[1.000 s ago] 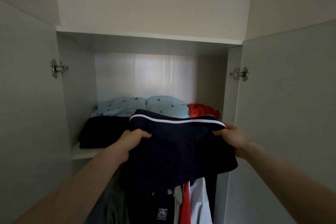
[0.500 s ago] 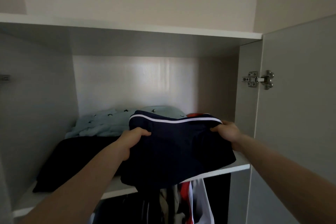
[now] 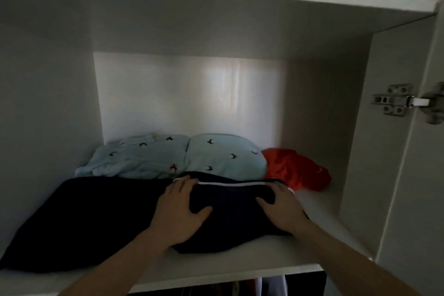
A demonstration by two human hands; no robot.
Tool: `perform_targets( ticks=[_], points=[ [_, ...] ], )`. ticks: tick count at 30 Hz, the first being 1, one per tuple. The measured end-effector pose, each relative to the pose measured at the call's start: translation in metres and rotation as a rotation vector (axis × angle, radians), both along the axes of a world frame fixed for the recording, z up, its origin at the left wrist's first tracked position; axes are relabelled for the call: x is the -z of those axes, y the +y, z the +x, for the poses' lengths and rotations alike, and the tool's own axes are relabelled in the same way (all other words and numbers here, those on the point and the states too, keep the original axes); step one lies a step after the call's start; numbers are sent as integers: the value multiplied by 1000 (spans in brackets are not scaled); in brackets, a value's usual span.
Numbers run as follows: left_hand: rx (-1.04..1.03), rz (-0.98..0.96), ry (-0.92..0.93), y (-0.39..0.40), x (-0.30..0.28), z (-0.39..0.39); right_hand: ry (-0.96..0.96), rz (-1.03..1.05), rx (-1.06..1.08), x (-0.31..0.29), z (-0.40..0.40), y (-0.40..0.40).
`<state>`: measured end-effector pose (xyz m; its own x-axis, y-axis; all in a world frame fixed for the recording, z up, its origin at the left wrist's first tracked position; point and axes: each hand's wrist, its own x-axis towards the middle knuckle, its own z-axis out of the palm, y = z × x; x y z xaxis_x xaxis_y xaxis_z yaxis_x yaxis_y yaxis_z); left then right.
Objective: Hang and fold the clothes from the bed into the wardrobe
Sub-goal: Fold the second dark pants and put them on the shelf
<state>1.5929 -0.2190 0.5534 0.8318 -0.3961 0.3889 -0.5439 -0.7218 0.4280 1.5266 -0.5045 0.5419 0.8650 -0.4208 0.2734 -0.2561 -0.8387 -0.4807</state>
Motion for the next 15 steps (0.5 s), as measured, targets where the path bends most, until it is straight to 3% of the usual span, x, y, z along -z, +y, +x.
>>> perform_targets(
  ticks=[4,12,15],
  points=[
    [31,251,-32,-5,36,-2,79,-157,0,32,13,7],
    [27,205,-59,-15,46,16,68,-209,26,34,29,1],
    [30,132,-68,-14,47,17,-23,-207,-25,33,27,1]
  ],
)
